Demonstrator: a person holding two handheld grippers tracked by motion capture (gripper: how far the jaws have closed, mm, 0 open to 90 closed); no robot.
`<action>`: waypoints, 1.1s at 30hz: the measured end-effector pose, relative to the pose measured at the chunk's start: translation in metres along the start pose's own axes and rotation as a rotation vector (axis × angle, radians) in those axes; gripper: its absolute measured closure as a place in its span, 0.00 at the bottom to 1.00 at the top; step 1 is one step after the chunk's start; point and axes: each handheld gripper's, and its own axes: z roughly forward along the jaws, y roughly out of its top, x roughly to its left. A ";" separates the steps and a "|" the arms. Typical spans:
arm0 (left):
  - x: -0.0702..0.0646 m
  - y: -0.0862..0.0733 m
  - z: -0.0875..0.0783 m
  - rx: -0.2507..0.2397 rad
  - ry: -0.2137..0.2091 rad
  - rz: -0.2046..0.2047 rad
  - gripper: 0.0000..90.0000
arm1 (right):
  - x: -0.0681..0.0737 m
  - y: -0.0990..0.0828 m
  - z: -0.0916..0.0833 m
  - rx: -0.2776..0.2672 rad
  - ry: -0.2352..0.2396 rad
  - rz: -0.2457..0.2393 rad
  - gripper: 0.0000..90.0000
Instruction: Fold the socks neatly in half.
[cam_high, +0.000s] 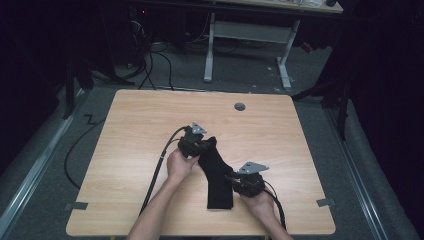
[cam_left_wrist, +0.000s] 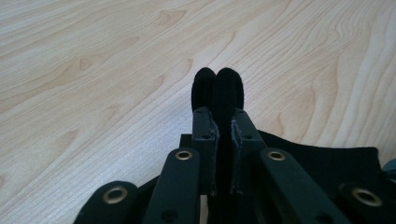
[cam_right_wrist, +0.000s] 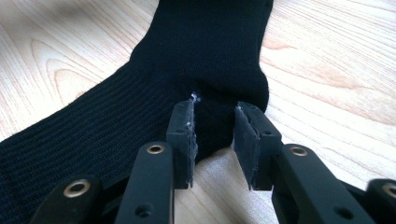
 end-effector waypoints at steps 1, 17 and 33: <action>-0.001 0.000 -0.001 -0.002 -0.001 0.002 0.92 | 0.000 0.000 0.000 0.000 0.000 0.000 0.76; -0.024 -0.014 -0.019 -0.014 -0.051 0.073 0.92 | 0.001 0.000 0.001 -0.007 -0.007 -0.005 0.76; -0.032 -0.048 0.000 0.045 -0.073 0.049 0.86 | 0.002 0.003 0.004 -0.004 -0.007 0.006 0.75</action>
